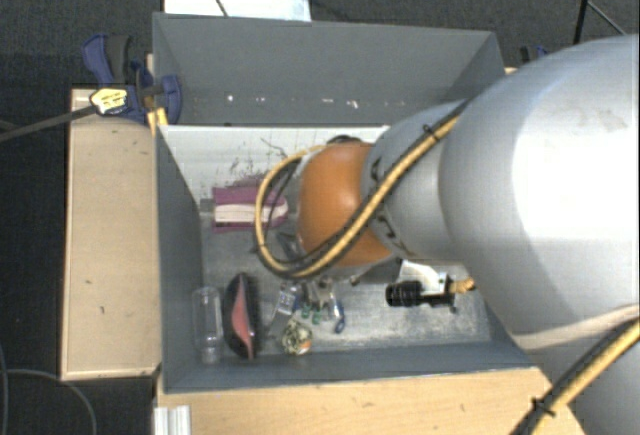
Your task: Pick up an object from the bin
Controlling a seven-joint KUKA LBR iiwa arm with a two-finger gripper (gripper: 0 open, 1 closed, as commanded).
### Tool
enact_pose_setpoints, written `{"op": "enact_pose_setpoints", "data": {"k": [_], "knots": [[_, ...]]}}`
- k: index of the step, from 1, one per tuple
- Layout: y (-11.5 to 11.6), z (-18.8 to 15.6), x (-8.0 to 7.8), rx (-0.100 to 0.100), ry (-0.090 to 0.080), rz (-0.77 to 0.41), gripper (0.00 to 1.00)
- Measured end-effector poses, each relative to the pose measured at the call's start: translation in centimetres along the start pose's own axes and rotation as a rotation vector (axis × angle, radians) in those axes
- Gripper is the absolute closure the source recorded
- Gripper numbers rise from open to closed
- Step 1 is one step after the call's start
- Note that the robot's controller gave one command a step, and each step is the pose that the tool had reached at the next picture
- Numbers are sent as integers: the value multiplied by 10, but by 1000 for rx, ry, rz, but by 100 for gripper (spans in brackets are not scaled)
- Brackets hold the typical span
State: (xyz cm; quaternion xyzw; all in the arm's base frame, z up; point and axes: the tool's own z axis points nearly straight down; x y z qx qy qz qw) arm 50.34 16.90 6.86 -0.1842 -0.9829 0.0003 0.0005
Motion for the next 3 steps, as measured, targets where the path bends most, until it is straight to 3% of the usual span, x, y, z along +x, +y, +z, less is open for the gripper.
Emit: {"op": "enact_pose_setpoints", "data": {"k": [1, 2, 3], "knots": [[71, -1, 40, -3, 0, -59, 0], [68, -1, 37, -1, -1, -50, 100], [75, -139, -14, -7, -10, -87, 100]]}}
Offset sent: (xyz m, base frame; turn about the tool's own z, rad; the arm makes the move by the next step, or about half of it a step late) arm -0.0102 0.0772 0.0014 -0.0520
